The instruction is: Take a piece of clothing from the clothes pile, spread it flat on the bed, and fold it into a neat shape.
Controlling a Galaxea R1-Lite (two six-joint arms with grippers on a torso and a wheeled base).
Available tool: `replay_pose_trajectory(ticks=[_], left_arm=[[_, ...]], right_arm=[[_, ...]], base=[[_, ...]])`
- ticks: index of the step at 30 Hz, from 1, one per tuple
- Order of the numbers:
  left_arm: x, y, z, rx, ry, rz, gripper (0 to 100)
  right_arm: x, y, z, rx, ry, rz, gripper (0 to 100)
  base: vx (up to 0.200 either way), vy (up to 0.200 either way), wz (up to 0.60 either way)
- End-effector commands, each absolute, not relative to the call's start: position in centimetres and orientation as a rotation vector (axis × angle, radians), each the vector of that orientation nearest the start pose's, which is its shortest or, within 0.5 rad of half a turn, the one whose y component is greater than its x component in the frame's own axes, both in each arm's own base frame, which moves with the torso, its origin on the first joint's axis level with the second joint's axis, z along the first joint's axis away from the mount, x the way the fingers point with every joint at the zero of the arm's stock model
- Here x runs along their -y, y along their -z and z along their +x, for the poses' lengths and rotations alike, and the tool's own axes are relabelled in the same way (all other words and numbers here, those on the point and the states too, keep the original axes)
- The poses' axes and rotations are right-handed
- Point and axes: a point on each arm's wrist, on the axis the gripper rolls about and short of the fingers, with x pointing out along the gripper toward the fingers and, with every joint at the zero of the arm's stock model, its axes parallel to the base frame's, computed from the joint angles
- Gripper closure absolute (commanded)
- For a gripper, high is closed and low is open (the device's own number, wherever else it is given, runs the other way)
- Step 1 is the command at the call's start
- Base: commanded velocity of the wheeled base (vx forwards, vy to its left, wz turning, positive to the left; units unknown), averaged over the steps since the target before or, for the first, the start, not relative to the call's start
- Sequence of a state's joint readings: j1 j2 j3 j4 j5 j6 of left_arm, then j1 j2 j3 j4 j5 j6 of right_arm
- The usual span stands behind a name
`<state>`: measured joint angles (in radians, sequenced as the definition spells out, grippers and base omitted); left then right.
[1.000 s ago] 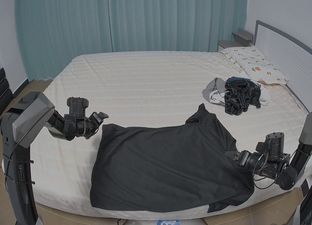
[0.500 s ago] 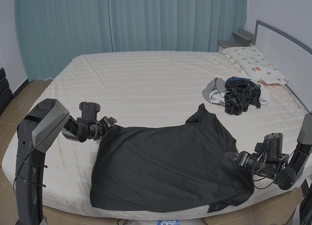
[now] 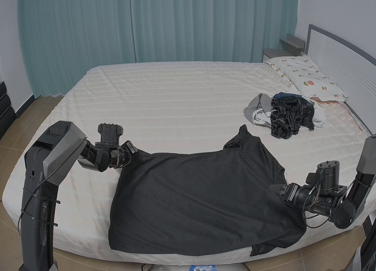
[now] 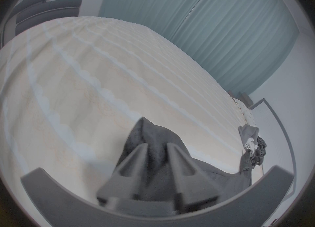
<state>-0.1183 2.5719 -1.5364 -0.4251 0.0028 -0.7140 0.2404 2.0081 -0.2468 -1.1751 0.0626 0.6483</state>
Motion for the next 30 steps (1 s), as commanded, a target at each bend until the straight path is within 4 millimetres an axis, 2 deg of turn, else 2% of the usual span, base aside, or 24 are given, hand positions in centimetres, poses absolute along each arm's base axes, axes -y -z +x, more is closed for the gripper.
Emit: replay_pose_trajectory(ticks=[1,8,18,22,26,30], left_arm=[[5.0,1.0,48.9,-0.608,-0.137,-0.646,100],[3.4,-0.4,50.1,-0.528,-0.185,-0.653,100],[2.6,0.3,50.8,-0.518,-0.196,-0.643,100],[2.3,0.4,50.9,-0.515,-0.203,-0.644,100],[2.1,0.5,51.0,-0.516,-0.207,-0.645,100],[2.0,0.6,51.0,-0.518,-0.209,-0.645,100]], right_arm=[[-6.1,-2.7,24.6,-0.667,-0.089,0.573,0],[-6.1,-2.4,25.0,-0.659,-0.086,0.576,0],[-5.5,-2.3,25.9,-0.602,-0.075,0.592,0],[-5.3,-2.7,27.0,-0.559,-0.075,0.604,0],[-5.2,-3.5,29.0,-0.496,-0.08,0.615,0],[-5.4,-3.1,30.1,-0.485,-0.081,0.615,0]], base=[[0.0,0.0,0.0],[0.0,0.0,0.0],[0.0,0.0,0.0],[0.0,0.0,0.0],[0.0,0.0,0.0],[0.0,0.0,0.0]])
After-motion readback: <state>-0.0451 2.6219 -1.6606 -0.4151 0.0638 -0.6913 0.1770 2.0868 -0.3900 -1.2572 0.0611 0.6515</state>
